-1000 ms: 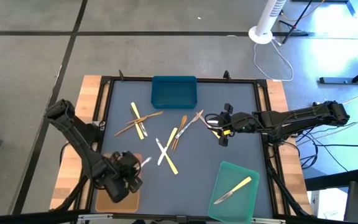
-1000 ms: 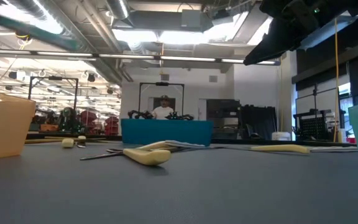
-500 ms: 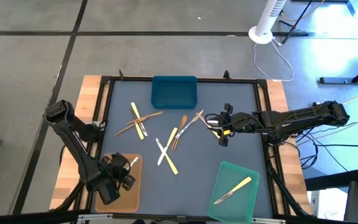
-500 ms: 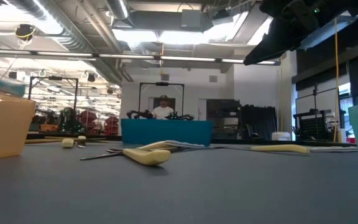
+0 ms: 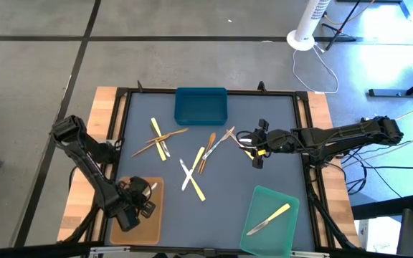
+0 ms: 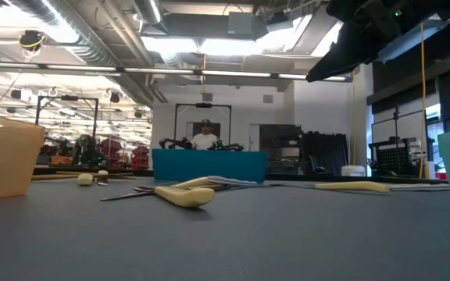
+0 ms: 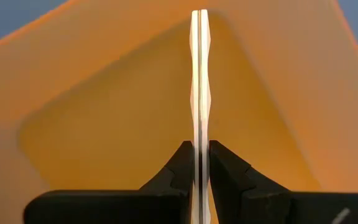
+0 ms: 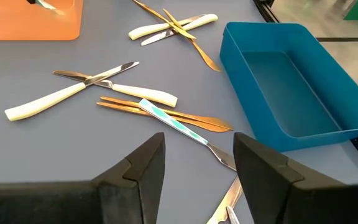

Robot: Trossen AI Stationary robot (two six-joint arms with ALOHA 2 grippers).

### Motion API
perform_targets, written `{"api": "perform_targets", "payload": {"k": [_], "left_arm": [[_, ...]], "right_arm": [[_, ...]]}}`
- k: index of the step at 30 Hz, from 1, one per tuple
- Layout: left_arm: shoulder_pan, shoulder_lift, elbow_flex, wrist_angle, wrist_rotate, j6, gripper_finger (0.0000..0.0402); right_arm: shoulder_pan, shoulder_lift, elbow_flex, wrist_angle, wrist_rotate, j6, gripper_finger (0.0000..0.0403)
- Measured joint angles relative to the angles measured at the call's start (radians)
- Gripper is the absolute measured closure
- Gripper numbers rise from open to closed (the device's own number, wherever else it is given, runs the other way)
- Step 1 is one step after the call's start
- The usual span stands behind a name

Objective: Sort silverware by color (type)
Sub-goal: Put the green patterned knife into the orange bin, then put the yellow knife into the green bin

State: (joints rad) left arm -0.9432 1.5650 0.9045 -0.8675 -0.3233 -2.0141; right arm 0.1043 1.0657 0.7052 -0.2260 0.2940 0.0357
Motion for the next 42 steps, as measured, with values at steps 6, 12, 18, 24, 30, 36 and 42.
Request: {"api": "perform_targets", "payload": {"k": [6, 12, 18, 24, 30, 36, 42], "left_arm": [[0.0, 0.0, -0.022, 0.014, 0.0, 0.0, 0.0375], [0.0, 0.0, -0.038, 0.028, 0.0, 0.0, 0.0374], [0.002, 0.0, -0.042, 0.058, 0.002, 0.005, 0.0355], [0.002, 0.0, -0.042, 0.059, 0.003, 0.006, 0.033], [0.002, 0.0, -0.042, 0.059, 0.004, 0.006, 0.0308], [0.002, 0.0, -0.042, 0.06, 0.004, 0.004, 0.0276], [0.002, 0.0, -0.042, 0.06, 0.004, 0.0, 0.0243]], "right_arm": [[0.0, 0.0, 0.0, 0.0, 0.0, 0.0, 0.0223], [0.0, 0.0, 0.0, 0.0, 0.0, 0.0, 0.0224], [0.0, 0.0, 0.0, 0.0, 0.0, 0.0, 0.0224], [0.0, 0.0, 0.0, 0.0, 0.0, 0.0, 0.0223], [0.0, 0.0, 0.0, 0.0, 0.0, 0.0, 0.0224], [0.0, 0.0, 0.0, 0.0, 0.0, 0.0, 0.0224], [0.0, 0.0, 0.0, 0.0, 0.0, 0.0, 0.0224]]}}
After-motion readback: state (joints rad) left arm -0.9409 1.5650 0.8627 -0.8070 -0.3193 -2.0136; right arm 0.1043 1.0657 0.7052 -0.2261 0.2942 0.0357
